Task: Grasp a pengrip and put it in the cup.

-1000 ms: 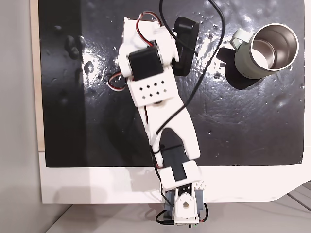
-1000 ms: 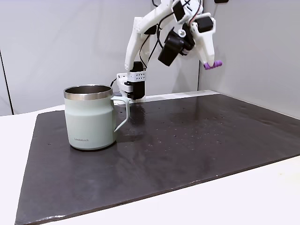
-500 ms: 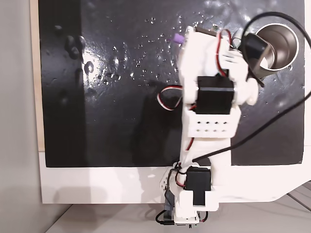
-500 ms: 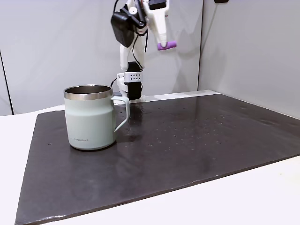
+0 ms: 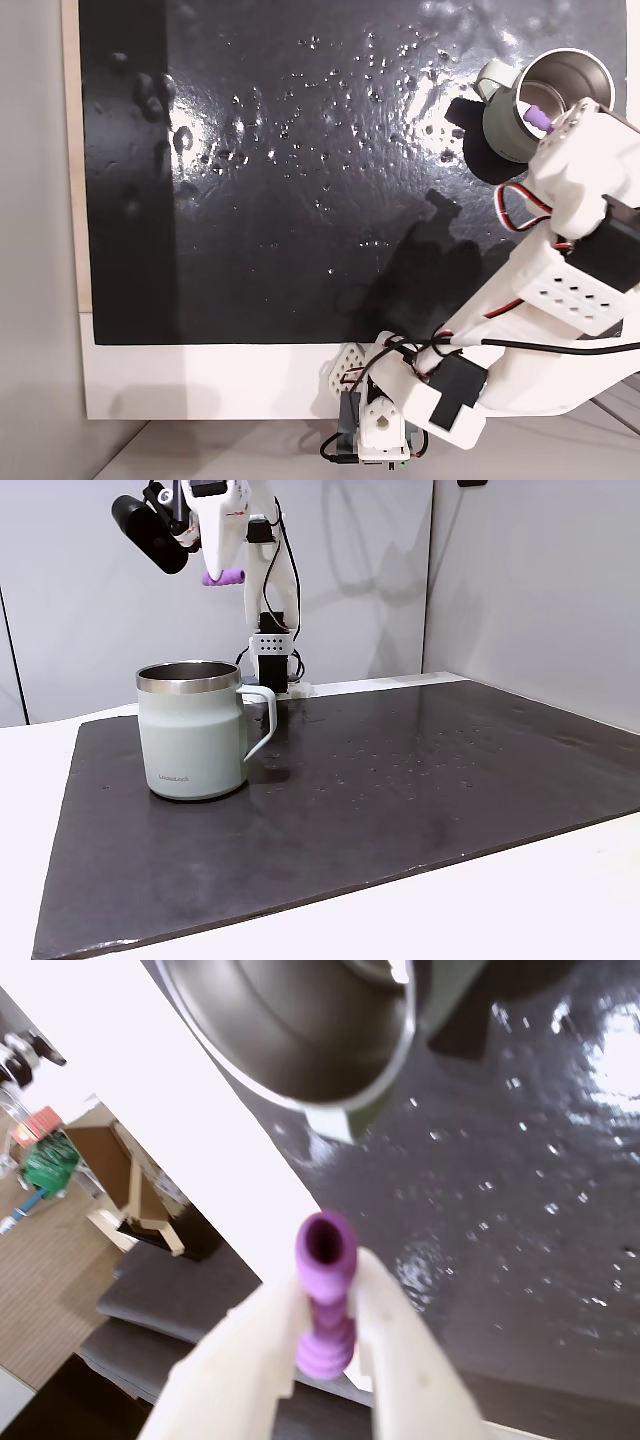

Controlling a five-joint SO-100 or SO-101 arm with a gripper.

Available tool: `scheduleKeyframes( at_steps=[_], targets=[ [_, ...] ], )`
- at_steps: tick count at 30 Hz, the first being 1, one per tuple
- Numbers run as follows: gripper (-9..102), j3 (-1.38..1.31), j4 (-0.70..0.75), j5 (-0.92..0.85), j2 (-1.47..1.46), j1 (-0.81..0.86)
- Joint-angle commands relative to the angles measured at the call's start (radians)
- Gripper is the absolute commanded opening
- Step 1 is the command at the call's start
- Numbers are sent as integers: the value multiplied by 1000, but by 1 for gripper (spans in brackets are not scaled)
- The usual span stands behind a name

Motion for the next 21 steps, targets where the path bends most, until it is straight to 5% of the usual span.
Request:
scheduleKeyframes(
  at_steps=[1, 16, 21],
  targets=[
    [0, -166, 2, -18, -71, 51],
    [2, -383, 3, -18, -281, 80],
    [34, -388, 5, 2, -281, 75]
  ],
)
